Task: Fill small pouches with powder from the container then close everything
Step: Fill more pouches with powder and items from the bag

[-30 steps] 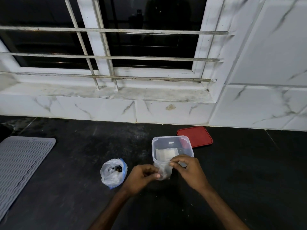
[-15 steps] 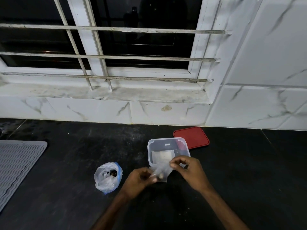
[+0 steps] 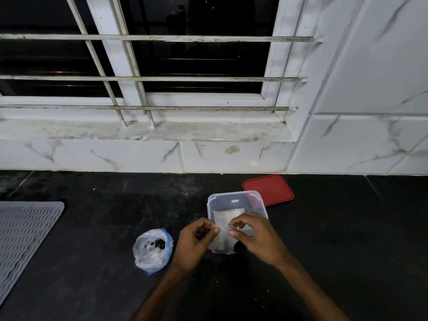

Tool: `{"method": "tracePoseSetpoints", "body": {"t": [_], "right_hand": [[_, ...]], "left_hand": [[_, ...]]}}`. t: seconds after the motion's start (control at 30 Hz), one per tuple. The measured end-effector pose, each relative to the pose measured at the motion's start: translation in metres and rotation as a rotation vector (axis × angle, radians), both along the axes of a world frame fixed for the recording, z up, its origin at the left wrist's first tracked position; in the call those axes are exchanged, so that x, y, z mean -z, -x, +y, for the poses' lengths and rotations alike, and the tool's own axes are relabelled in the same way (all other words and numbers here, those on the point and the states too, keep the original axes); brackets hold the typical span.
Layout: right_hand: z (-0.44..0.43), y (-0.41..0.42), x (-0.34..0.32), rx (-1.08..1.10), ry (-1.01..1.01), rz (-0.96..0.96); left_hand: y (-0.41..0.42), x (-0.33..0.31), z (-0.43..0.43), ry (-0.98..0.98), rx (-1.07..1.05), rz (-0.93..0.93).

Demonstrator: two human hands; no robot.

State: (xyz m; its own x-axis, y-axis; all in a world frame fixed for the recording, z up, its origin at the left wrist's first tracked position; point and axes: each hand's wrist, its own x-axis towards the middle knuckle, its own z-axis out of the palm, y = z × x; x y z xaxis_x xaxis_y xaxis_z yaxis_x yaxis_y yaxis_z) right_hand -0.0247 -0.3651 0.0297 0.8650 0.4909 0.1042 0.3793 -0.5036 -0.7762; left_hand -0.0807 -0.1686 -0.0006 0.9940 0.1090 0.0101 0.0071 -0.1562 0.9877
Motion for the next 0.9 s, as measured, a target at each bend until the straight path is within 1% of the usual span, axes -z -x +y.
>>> {"method": "tracePoseSetpoints", "body": {"t": [0.1,0.17,0.33,0.63,0.8,0.9], "right_hand": [[0.008,0.000,-0.002,-0.016,-0.006,-0.025],[0.012,-0.002,-0.003,-0.024,-0.012,-0.050],[0.017,-0.002,-0.004,-0.059,0.004,-0.084],[0.024,0.000,-0.007,-0.031,-0.109,-0.009],[0.028,-0.002,-0.006,-0.057,-0.059,-0.022],[0.030,-0.001,-0.006,-0.022,-0.098,0.005]], "left_hand": [[0.000,-0.003,-0.001,-0.040,0.042,-0.039],[0.000,-0.005,-0.001,-0.052,0.025,-0.066],[0.000,-0.006,-0.002,-0.014,-0.009,-0.079],[0.001,-0.007,-0.004,0.036,-0.059,-0.085],[0.003,-0.015,-0.006,0.018,-0.094,-0.145],[0.002,-0.016,-0.005,-0.003,-0.068,-0.150]]}}
